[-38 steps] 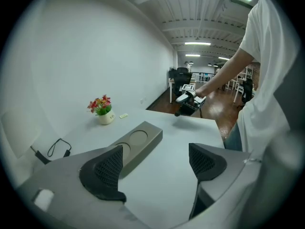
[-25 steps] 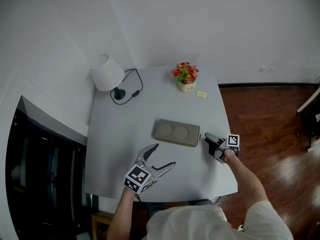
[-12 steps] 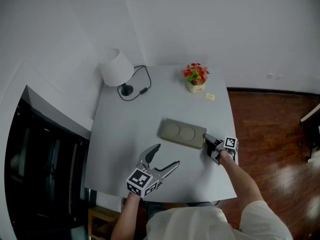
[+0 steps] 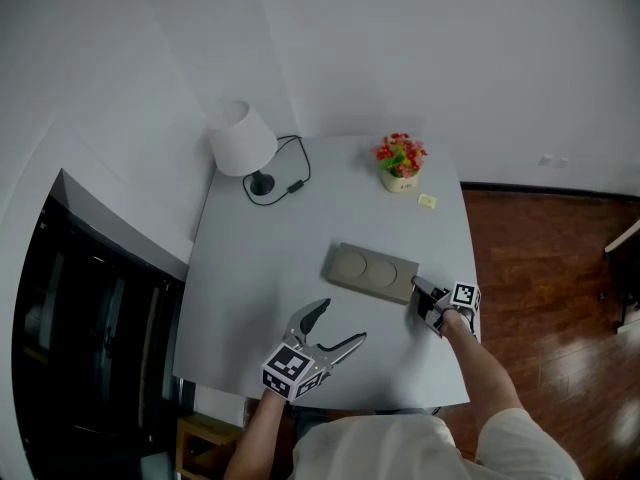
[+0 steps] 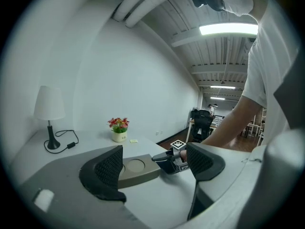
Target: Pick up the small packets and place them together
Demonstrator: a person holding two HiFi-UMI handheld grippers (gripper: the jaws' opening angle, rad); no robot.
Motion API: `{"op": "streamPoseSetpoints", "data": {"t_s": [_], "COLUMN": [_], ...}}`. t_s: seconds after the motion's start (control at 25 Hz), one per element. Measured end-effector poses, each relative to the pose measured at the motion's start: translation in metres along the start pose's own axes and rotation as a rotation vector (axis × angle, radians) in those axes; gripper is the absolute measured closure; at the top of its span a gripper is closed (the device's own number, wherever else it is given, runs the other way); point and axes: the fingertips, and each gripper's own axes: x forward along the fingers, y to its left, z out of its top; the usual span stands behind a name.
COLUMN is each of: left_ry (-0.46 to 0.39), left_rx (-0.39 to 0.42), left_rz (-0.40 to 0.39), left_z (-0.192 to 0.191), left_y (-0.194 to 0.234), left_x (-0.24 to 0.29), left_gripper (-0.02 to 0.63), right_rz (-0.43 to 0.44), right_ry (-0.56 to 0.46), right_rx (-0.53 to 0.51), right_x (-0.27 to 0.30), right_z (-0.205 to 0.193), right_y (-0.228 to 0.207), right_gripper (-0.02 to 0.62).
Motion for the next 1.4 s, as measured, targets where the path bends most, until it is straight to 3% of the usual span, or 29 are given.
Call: {"op": "streamPoseSetpoints", "data": {"t_s": [0.44,0.92,1.4], "left_ry": [0.041,0.071,0.045], "left_rx": [0.008,0.050,0.042], "left_rz": [-0.046,-0.114,-0.105], "left_z": [-0.011,-0.017,-0.014], "left_y": [-0.012,-0.036,-0.040], "left_x": [0.012,0.033,0.039], "left_gripper": [0.206,0.206,0.206], "right_rz": [0.005,-0.036,-0.105], "right_ry": [-0.013,-0.070,-0.150], "right_rx": [-0.013,-0.036,-0.058], "right_x": [-0.026,-0.117,-0.206], "right_z": [0.006,0.039,0.070], "right_y": [-0.007,-0.023,-0.039], "right_gripper": [0.459,0.459,0.459]}}
